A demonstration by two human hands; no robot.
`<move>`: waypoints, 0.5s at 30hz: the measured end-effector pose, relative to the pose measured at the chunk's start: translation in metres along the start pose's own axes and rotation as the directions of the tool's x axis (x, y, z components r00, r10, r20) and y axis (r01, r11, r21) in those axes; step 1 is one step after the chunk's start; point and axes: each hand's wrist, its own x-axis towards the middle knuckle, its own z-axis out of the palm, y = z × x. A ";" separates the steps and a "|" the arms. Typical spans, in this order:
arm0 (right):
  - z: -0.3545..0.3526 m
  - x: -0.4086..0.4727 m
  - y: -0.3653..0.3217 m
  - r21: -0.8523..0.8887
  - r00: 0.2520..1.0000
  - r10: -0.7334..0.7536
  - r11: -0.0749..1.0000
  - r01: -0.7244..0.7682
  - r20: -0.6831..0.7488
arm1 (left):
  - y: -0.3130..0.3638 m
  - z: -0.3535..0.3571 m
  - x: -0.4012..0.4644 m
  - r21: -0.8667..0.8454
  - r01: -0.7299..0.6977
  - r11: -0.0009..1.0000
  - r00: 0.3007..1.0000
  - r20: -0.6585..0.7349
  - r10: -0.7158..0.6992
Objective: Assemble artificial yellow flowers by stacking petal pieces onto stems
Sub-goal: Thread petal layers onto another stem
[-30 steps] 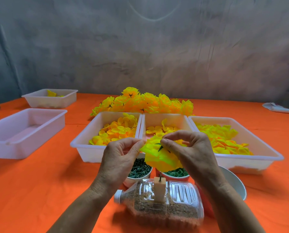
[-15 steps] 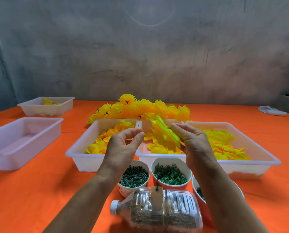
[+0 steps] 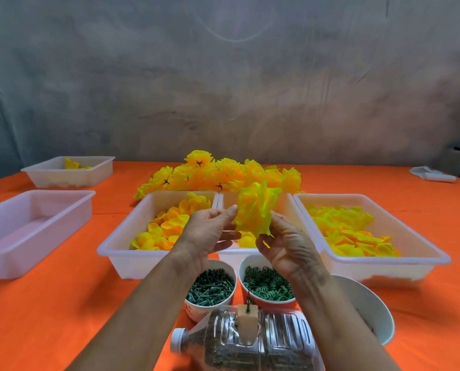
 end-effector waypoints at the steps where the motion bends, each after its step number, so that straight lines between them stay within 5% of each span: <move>1: -0.002 0.001 0.001 0.011 1.000 0.013 1.000 -0.013 0.001 | -0.001 0.000 0.001 -0.012 0.005 1.000 1.000 0.002 -0.005; 9: -0.015 0.010 0.009 -0.003 0.997 0.051 0.999 -0.051 0.066 | -0.005 0.004 0.008 -0.042 -0.011 0.999 0.995 -0.102 0.006; 15: -0.026 0.013 0.014 -0.281 0.983 -0.055 0.954 0.103 0.174 | -0.003 0.003 0.014 0.078 -0.138 0.987 0.976 -0.161 0.149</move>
